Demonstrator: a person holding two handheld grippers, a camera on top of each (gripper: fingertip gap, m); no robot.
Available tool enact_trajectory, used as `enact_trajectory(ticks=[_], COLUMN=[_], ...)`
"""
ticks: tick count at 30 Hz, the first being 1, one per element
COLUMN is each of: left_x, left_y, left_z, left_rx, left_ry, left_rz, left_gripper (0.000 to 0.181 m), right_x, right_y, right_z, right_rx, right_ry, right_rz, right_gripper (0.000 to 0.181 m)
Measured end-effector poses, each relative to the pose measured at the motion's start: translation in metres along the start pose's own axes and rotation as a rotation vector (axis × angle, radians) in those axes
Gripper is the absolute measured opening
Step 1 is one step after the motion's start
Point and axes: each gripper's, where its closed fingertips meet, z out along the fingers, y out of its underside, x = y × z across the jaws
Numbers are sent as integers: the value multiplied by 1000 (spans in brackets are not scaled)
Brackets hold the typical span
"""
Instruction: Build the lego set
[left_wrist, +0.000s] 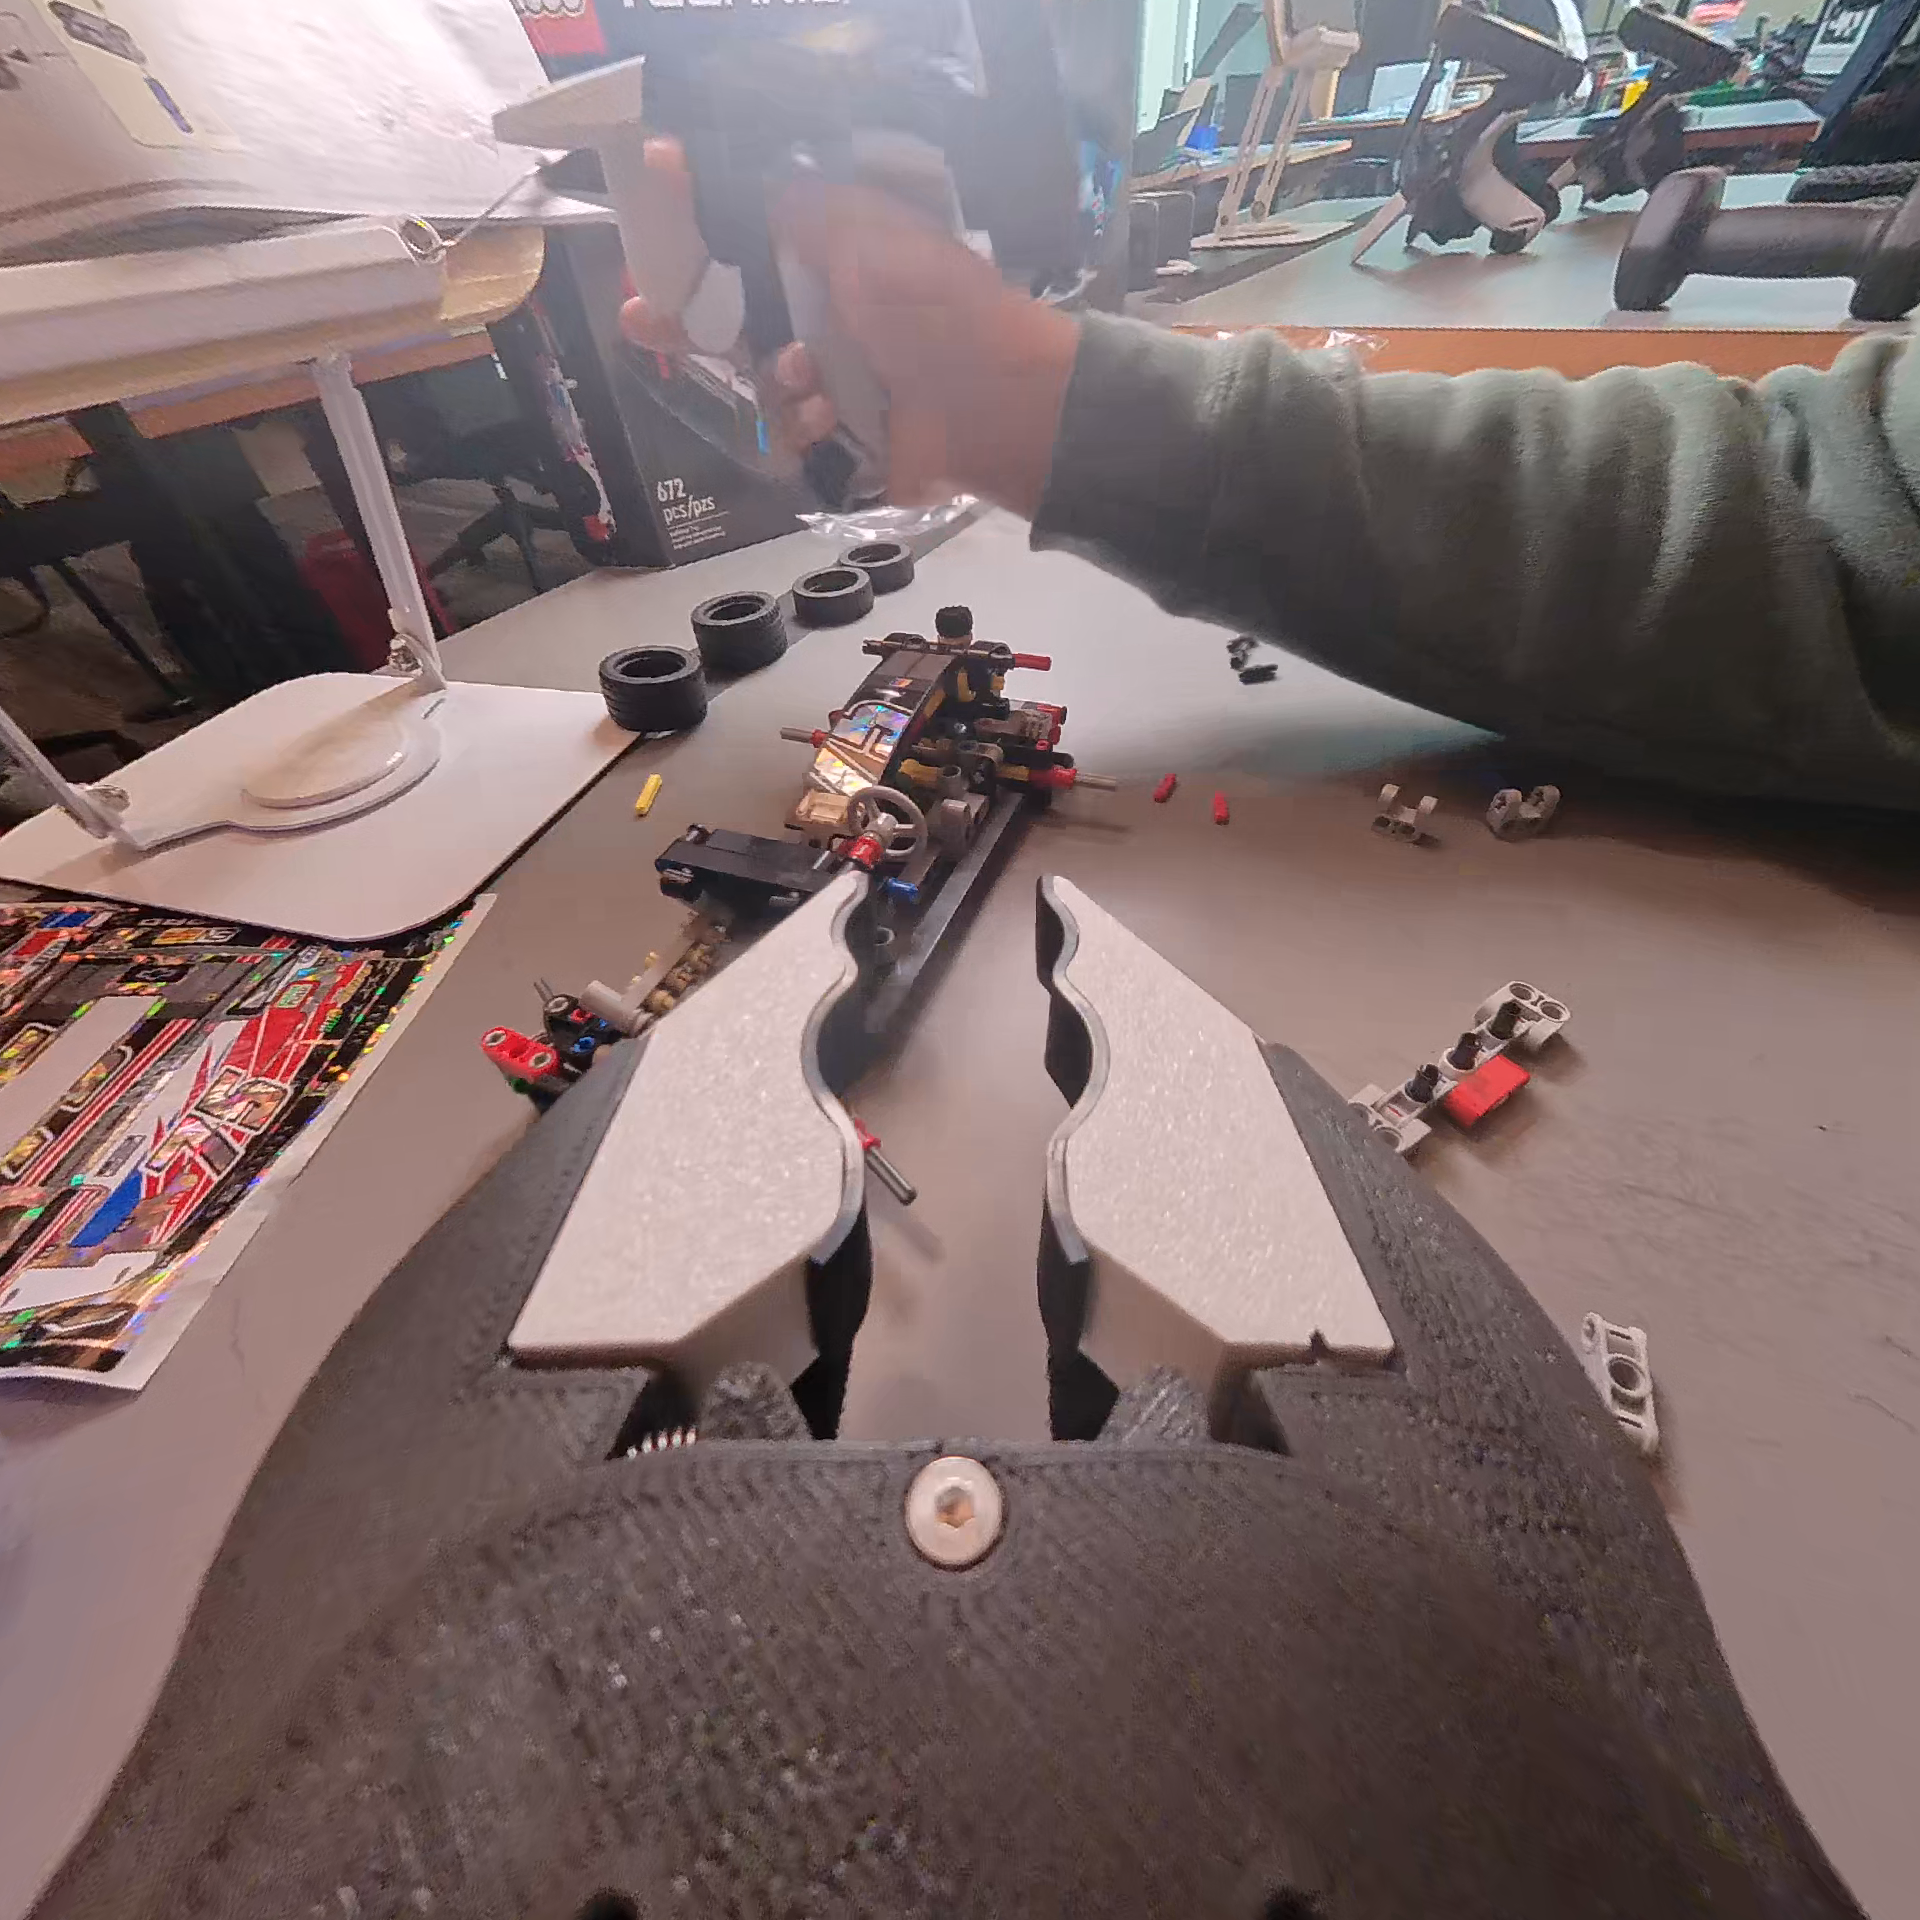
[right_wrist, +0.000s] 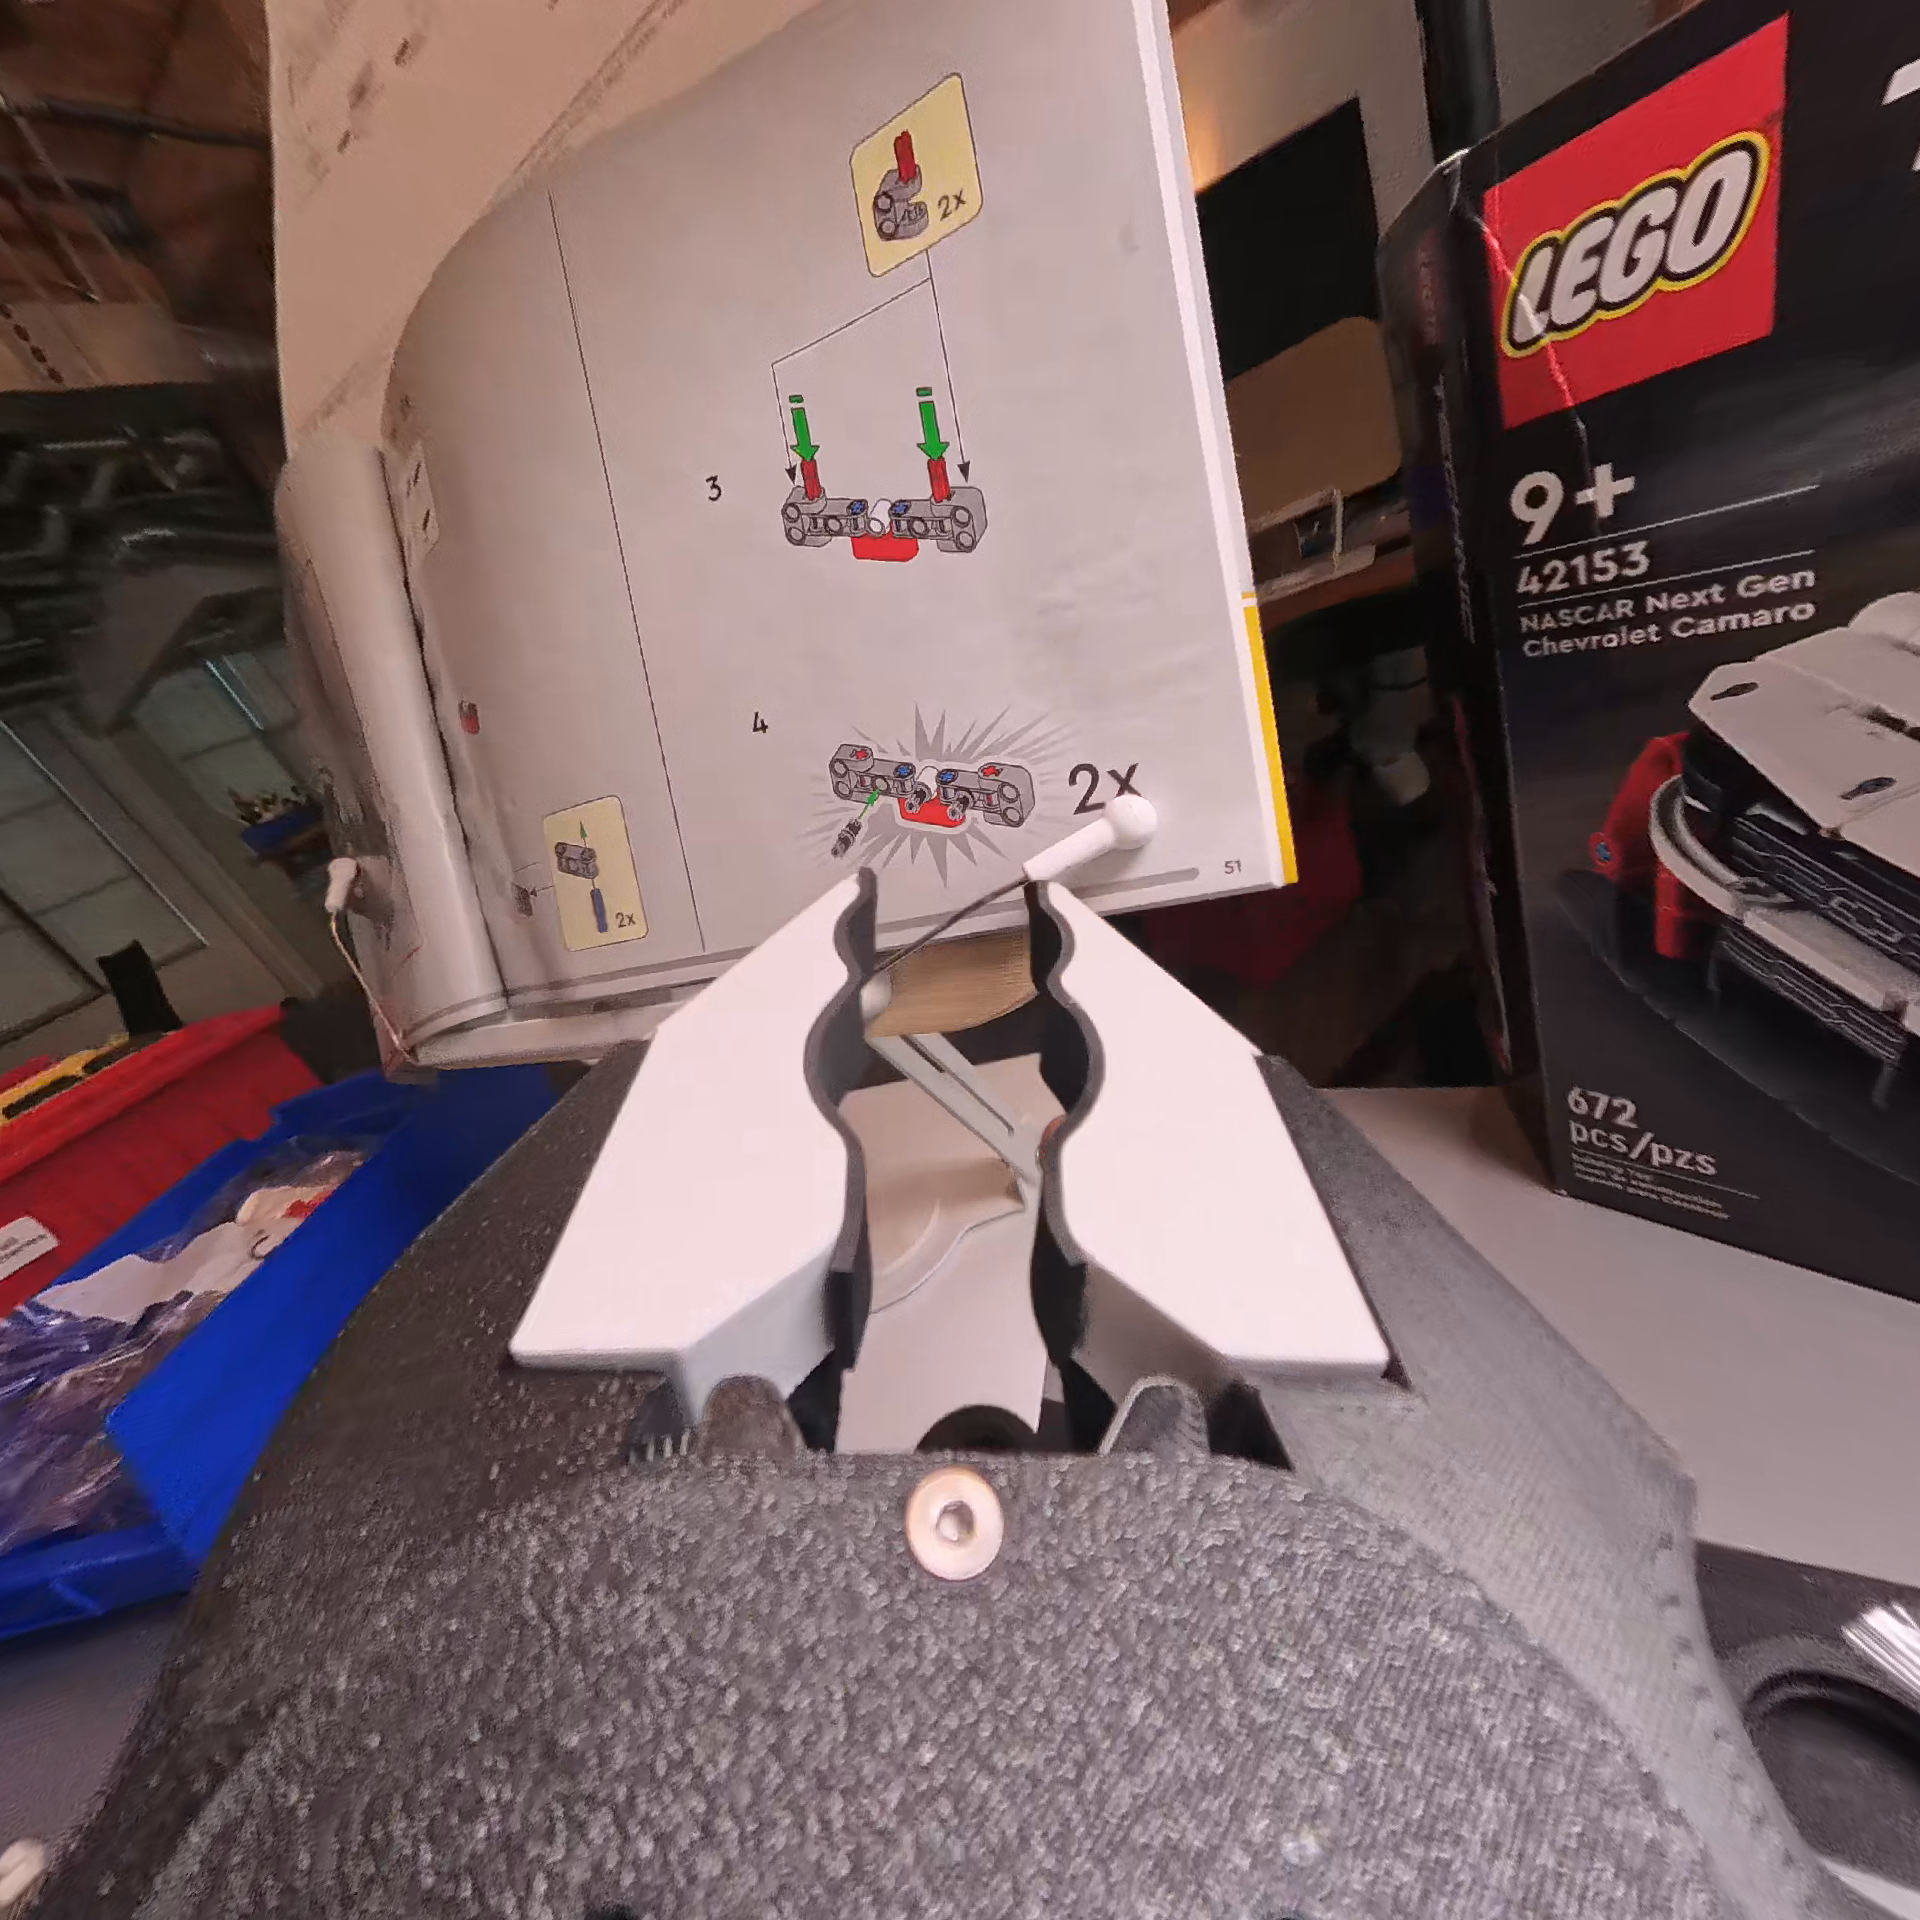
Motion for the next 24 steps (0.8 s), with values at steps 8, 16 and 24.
enact_trajectory(ticks=[8,16,24], left_x=[-4,1,84], left_y=[-11,-26,27], left_z=[-6,-23,-52], left_rx=[32,3,-256], left_ry=[-30,32,398], left_rz=[18,10,54], left_gripper=[26,20,20], right_x=[-86,-130,-134], right_y=[-78,51,129], right_z=[-91,-246,-300], right_rx=[-58,-482,-500], right_ry=[-251,-488,-584], right_rz=[-293,-630,-786], right_gripper=[31,15,13])
